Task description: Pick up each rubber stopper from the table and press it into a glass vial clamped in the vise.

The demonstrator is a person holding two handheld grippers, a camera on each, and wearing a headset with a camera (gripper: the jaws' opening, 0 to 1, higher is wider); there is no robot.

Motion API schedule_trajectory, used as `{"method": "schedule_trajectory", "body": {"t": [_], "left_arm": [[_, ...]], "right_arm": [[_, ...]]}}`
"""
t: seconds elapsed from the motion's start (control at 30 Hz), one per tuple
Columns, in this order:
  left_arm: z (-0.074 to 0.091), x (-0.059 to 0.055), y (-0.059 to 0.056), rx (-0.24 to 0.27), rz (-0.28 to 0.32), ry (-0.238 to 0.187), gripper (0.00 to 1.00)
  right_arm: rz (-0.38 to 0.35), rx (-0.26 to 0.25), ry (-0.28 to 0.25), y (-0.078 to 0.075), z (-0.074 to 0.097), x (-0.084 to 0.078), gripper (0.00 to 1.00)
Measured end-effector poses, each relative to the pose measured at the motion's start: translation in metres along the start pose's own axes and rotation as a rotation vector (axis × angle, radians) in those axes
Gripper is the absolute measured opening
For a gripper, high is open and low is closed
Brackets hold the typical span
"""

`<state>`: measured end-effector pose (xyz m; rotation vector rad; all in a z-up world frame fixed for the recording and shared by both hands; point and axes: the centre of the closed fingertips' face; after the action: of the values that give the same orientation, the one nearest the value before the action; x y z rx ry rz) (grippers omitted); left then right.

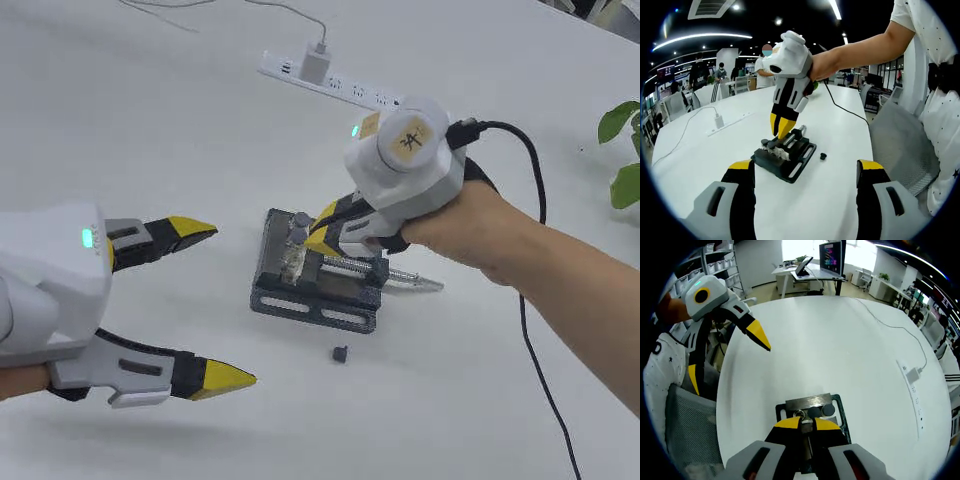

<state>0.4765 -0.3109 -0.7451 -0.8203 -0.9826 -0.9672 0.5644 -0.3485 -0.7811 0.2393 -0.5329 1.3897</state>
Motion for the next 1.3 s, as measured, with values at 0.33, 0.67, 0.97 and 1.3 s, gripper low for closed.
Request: {"method": "schedule_trajectory", "body": {"t": [0.33, 0.67, 0.97, 1.3], "left_arm": [[-0.002, 0.002, -0.007, -0.014, -0.022, 0.027, 0.82], [-0.005, 0.001, -0.012, -0.026, -0.043, 0.065, 0.82], [-0.009, 0.001, -0.016, -0.044, -0.067, 0.104, 0.82], [-0.020, -0.002, -0.019, -0.077, -0.098, 0.155, 0.79]], "right_arm": [[-0.120, -0.040, -0.100, -0.004, 0.031, -0.017, 0.16], [-0.202, -0.080, -0.187, 0.007, 0.058, -0.044, 0.38], [-0.248, -0.112, -0.265, 0.021, 0.084, -0.068, 0.57], [-0.281, -0.124, -0.353, 0.033, 0.100, -0.096, 0.75]]}}
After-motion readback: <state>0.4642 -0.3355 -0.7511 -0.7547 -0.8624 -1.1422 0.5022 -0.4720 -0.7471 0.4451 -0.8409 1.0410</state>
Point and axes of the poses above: the centre of the closed fingertips' face, and the gripper's own axes: z roughly backward along the fingers, y roughly to its left, x roughly out of its top, and after that the axes turned 11 degrees about -x, right-handed
